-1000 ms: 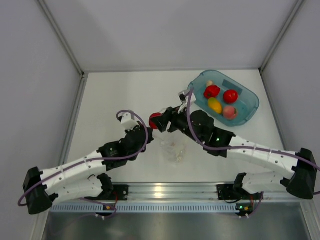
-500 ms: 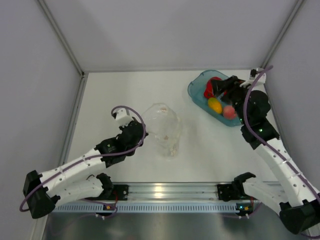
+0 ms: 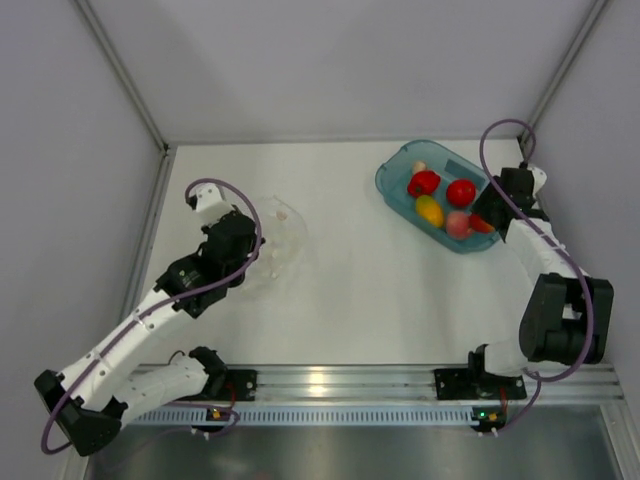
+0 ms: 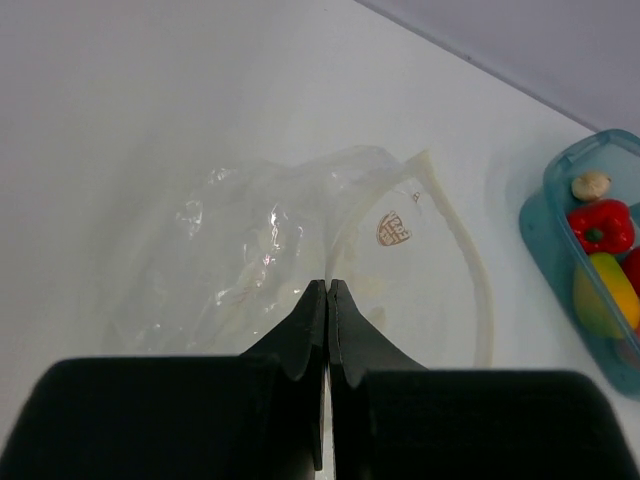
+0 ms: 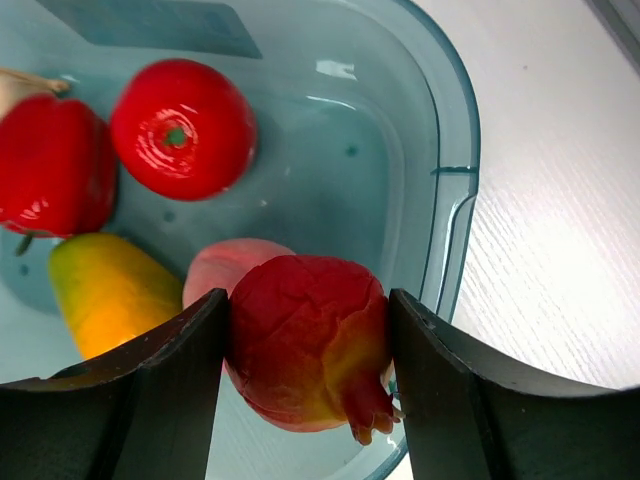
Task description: Open the zip-top bag and remove the fake food
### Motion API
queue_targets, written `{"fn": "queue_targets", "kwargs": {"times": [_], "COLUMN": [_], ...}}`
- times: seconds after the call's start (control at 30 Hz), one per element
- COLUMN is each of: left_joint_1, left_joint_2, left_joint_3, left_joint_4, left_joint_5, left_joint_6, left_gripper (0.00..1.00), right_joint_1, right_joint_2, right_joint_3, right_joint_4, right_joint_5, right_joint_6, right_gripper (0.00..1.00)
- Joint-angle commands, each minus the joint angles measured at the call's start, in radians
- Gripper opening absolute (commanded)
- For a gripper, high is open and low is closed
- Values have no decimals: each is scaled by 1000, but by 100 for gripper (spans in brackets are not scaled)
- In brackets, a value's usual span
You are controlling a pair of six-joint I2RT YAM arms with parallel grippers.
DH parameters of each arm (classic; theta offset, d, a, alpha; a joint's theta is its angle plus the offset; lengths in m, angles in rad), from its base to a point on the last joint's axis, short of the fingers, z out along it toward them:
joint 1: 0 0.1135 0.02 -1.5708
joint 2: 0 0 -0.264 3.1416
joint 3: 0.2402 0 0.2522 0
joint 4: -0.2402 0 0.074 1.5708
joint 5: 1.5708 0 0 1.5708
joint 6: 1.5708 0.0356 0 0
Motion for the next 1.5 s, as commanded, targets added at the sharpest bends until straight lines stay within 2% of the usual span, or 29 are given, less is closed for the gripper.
{"fn": "queue_targets", "kwargs": {"times": [0.0,0.03,0.17,0.3,0.5,0.77,0.93,1.03,1.07,1.1,1.13,1.17,1.2,1.37,1.47], "left_joint_1": [57,77,117,140,159,160,160,159,159,157,157,155,155,157,157], "left_joint_2": [32,44,78,154,266,502,671,717,722,718,710,686,670,557,443], "left_joint_3": [77,94,122,152,232,382,444,473,481,487,487,484,472,439,418], "left_joint_4": [-103,-129,-151,-151,-149,-143,-140,-140,-140,-139,-137,-119,-110,-77,-79], "left_joint_5": [-55,-77,-167,-289,-358,-398,-359,-256,-228,-176,-156,-135,-101,-24,14], "left_joint_6": [91,98,113,162,193,213,227,202,194,175,164,159,156,157,174], "left_gripper": [0,0,0,0,0,0,0,0,4,18,27,53,64,87,95], "right_joint_1": [-13,-13,-11,-13,-3,-3,-3,-2,-2,-2,0,0,0,4,53], "right_joint_2": [40,62,86,57,-67,-357,-533,-608,-621,-638,-638,-636,-620,-596,-610], "right_joint_3": [78,81,104,122,152,-75,-145,-148,-140,-132,-125,-96,-77,21,55], "right_joint_4": [26,26,23,13,-79,-8,-48,-89,-97,-106,-117,-159,-189,-296,-310], "right_joint_5": [23,27,20,43,4,-386,-449,-484,-502,-504,-500,-487,-477,-437,-411], "right_joint_6": [-23,-21,-18,-24,-61,-1,28,8,-6,-42,-61,-82,-119,-190,-213], "right_gripper": [38,43,99,99,99,99,99,99,99,99,99,99,99,99,99]}}
